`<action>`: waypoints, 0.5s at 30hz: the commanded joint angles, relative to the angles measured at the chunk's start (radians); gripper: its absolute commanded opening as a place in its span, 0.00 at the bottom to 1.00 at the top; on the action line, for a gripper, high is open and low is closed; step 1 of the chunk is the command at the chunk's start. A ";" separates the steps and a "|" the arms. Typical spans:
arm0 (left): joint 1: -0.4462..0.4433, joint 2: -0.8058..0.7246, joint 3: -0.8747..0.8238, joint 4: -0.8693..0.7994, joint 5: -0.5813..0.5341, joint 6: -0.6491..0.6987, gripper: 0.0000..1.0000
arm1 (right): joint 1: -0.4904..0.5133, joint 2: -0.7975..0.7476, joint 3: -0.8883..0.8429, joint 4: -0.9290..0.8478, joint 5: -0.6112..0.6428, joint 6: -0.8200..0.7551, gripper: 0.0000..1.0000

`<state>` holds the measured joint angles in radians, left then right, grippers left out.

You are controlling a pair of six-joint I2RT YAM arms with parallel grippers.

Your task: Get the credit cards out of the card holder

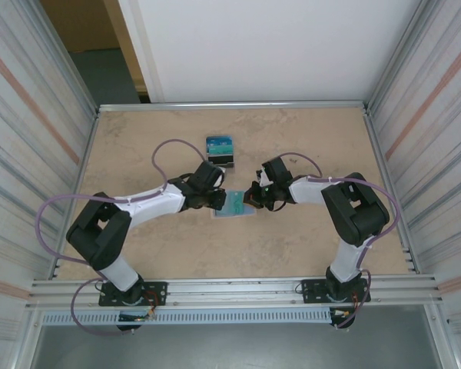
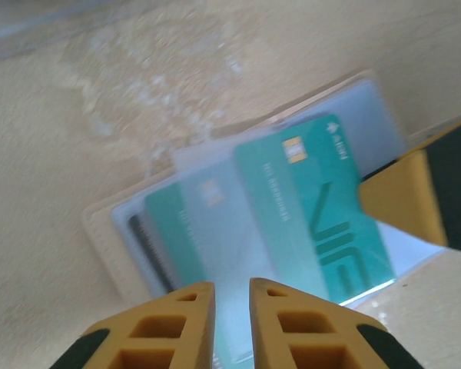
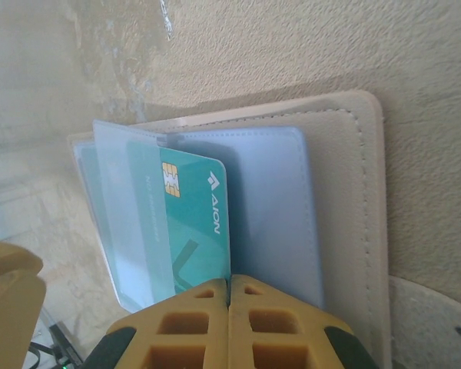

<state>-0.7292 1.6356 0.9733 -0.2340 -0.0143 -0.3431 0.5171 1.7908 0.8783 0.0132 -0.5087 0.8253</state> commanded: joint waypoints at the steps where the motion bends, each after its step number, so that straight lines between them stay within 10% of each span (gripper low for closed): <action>1: -0.024 0.057 0.059 -0.001 0.020 0.045 0.20 | -0.008 -0.024 0.024 -0.036 0.018 -0.025 0.00; 15: -0.033 0.164 0.100 0.000 0.028 0.042 0.17 | -0.030 -0.065 -0.002 -0.055 0.023 -0.037 0.00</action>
<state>-0.7624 1.7920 1.0527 -0.2287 0.0074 -0.3168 0.4995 1.7676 0.8829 -0.0093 -0.5079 0.8173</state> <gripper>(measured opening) 0.171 0.048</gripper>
